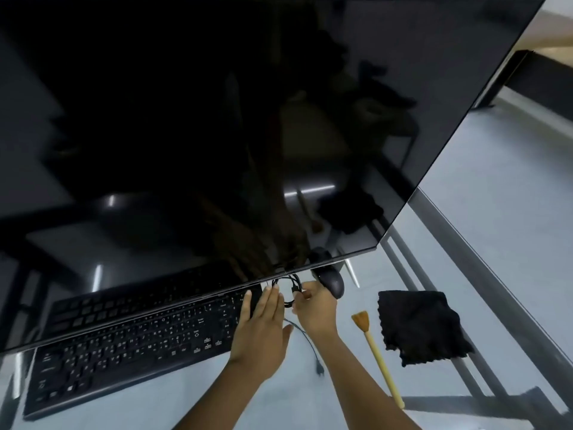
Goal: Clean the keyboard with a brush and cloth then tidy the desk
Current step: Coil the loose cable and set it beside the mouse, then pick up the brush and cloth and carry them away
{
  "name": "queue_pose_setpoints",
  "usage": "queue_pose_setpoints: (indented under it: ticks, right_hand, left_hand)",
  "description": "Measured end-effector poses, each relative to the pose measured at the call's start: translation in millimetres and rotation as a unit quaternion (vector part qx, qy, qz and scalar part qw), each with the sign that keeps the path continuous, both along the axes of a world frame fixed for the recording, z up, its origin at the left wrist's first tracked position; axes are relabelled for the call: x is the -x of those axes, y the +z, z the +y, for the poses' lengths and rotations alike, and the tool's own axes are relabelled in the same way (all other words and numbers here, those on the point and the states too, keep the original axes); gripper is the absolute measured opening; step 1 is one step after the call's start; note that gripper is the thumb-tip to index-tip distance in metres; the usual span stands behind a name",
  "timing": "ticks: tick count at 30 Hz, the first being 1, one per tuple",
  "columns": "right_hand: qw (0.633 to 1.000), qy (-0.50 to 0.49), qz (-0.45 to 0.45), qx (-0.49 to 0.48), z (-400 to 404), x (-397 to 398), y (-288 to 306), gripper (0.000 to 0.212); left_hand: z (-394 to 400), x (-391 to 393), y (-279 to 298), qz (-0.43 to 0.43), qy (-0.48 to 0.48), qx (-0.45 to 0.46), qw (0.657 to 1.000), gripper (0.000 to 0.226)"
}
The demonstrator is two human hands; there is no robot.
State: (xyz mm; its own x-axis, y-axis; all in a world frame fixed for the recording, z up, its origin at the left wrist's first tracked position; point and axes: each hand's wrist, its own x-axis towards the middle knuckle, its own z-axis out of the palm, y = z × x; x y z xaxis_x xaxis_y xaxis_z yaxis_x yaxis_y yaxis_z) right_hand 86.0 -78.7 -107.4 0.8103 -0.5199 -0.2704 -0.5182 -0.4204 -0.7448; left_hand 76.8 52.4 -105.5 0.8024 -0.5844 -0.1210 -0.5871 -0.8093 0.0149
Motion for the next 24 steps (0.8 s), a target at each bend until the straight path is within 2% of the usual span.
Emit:
queue_pose_setpoints:
  ticks: [5, 11, 15, 17, 21, 24]
  right_hand:
    - [1.0, -0.011, 0.002, -0.002, 3.2, -5.0, -7.4, 0.012]
    - [0.999, 0.012, 0.002, 0.034, 1.0, 0.3, -5.8, 0.018]
    - [0.998, 0.02, -0.029, 0.046, -12.9, 20.8, 8.3, 0.027]
    - [0.996, 0.012, -0.045, 0.072, -27.7, 34.7, 18.2, 0.022]
    - [0.994, -0.029, -0.052, 0.094, -73.2, 61.9, 35.4, 0.021]
    - [0.99, -0.045, -0.025, 0.13, -117.8, 78.3, 40.9, 0.023]
  left_hand:
    - [-5.6, -3.8, -8.2, 0.01, 0.018, -0.004, 1.0, 0.064]
    - [-2.0, -2.4, -14.0, 0.026, 0.019, 0.036, 0.999, 0.066]
    - [-8.8, 6.9, -8.5, -0.014, 0.006, 0.078, 0.997, 0.062]
    - [-20.2, 14.3, 0.0, -0.026, -0.007, 0.114, 0.993, 0.054]
    - [-59.5, 34.2, 20.8, 0.029, -0.005, 0.153, 0.988, 0.023]
    - [-96.7, 43.3, 30.7, 0.103, 0.019, 0.128, 0.986, 0.03]
